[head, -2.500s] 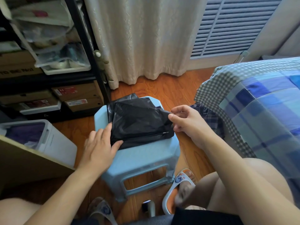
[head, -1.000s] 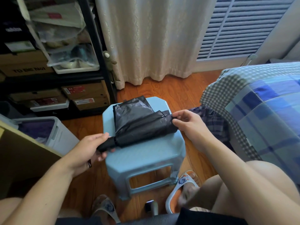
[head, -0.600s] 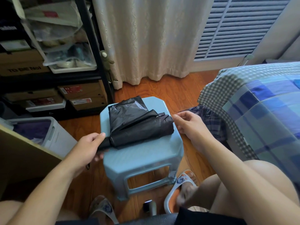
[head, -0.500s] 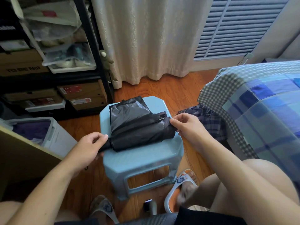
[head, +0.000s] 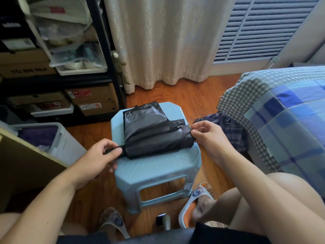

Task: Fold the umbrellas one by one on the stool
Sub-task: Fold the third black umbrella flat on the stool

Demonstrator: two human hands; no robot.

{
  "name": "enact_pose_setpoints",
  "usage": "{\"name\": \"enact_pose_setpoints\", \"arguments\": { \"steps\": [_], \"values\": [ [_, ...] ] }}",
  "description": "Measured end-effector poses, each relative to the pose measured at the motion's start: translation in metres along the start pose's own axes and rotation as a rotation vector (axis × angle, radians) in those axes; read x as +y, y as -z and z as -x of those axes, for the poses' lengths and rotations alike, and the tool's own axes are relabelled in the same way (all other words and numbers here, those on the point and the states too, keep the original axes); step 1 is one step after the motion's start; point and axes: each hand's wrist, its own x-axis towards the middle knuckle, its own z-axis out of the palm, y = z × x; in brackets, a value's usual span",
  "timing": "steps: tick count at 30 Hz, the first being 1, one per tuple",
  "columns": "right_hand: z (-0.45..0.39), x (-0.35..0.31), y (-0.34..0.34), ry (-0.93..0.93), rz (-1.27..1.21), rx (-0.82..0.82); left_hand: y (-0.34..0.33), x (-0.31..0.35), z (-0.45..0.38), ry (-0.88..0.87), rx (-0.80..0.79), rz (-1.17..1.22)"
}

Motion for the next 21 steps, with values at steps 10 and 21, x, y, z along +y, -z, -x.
{"name": "enact_pose_setpoints", "arguments": {
  "steps": [10, 21],
  "values": [
    [0.000, -0.004, -0.017, 0.262, 0.362, -0.090, -0.007, 0.008, -0.004, 0.468, 0.005, 0.283],
    [-0.028, 0.000, -0.038, 0.442, 0.623, -0.075, -0.003, -0.002, 0.005, 0.118, 0.145, -0.302]
  ]
}}
